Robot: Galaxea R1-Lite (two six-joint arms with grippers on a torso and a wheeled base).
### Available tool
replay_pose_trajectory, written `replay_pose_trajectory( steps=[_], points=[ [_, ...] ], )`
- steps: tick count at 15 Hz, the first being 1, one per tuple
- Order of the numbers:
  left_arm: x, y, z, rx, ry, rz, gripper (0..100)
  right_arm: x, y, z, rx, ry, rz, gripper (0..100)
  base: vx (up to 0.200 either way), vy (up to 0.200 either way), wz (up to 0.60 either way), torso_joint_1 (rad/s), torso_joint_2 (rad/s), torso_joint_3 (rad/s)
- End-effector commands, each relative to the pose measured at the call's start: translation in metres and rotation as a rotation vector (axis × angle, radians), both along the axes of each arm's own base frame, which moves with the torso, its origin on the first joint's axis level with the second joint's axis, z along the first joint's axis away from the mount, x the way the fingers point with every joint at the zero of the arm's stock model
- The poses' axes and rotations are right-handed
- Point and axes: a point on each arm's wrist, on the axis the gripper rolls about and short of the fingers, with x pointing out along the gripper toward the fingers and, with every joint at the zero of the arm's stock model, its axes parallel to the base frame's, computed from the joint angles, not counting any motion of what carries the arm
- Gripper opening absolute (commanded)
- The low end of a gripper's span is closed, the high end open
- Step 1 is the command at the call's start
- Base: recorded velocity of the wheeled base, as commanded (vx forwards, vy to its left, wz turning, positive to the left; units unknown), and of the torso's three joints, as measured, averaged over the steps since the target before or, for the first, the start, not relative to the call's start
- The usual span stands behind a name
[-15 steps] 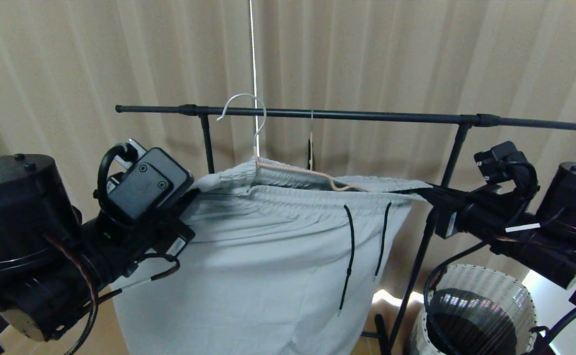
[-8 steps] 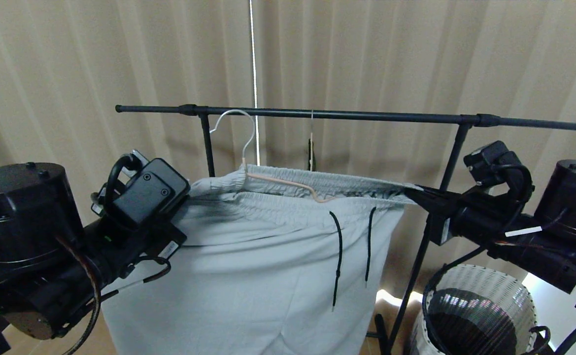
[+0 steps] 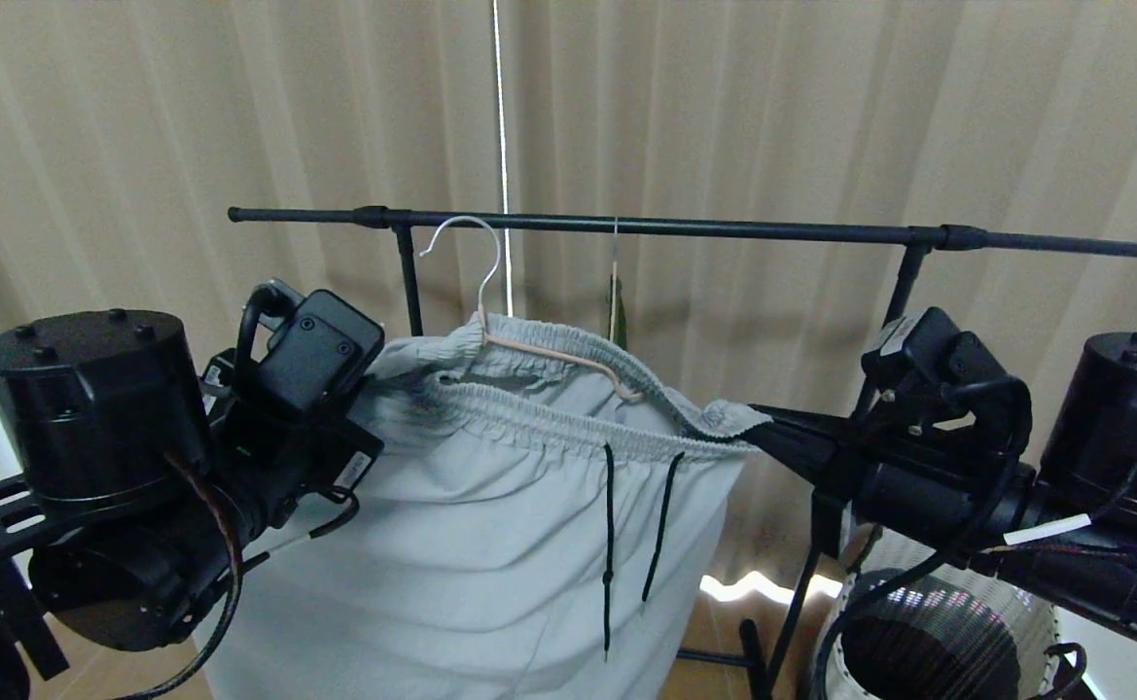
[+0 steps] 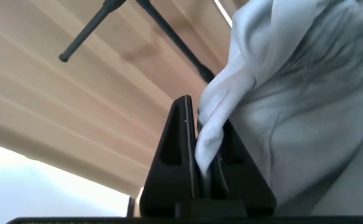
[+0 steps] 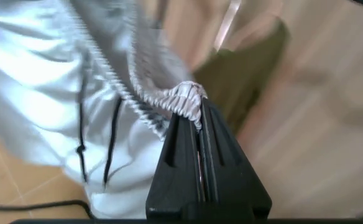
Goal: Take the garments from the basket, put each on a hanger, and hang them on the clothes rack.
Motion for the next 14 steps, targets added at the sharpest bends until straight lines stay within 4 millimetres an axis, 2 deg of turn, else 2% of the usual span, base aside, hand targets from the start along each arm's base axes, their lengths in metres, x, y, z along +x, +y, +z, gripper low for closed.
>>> replay_pose_trajectory(
  steps=[1, 3, 4, 9, 10, 12, 14],
  points=[
    [-0.001, -0.005, -0.001, -0.029, 0.003, -0.016, 0, 0.002, 0.004, -0.007, -0.020, 0.017, 0.014, 0, 0.000, 0.000, 0.00, 0.000, 0.00, 0.000],
    [-0.002, -0.006, -0.001, -0.080, 0.007, -0.016, 0, 0.003, 0.006, -0.012, -0.034, 0.034, 0.016, 0, 0.000, 0.000, 0.00, 0.000, 0.00, 0.000],
    [-0.002, -0.007, -0.001, -0.101, 0.008, -0.016, 0, 0.003, 0.006, -0.013, -0.037, 0.037, 0.017, 100, 0.000, 0.000, 0.00, 0.000, 0.00, 0.000],
    [-0.008, -0.016, -0.001, -0.175, 0.017, -0.056, 0, 0.002, 0.007, -0.012, -0.098, -0.001, -0.003, 100, 0.000, 0.000, 0.00, 0.000, 0.00, 0.000],
    [-0.010, -0.018, -0.002, -0.176, 0.021, -0.068, 0, 0.004, 0.007, -0.008, -0.113, -0.033, -0.012, 100, 0.000, 0.000, 0.00, 0.000, 0.00, 0.000],
    [-0.013, -0.022, -0.003, -0.190, -0.015, -0.107, 0, 0.016, 0.011, 0.012, -0.134, -0.143, -0.020, 100, 0.000, 0.000, 0.00, 0.000, 0.00, 0.000],
    [-0.016, -0.026, -0.006, -0.178, -0.026, -0.174, 0, 0.025, 0.017, 0.017, -0.163, -0.187, -0.015, 100, 0.000, 0.000, 0.00, 0.000, 0.00, 0.000]
  ],
)
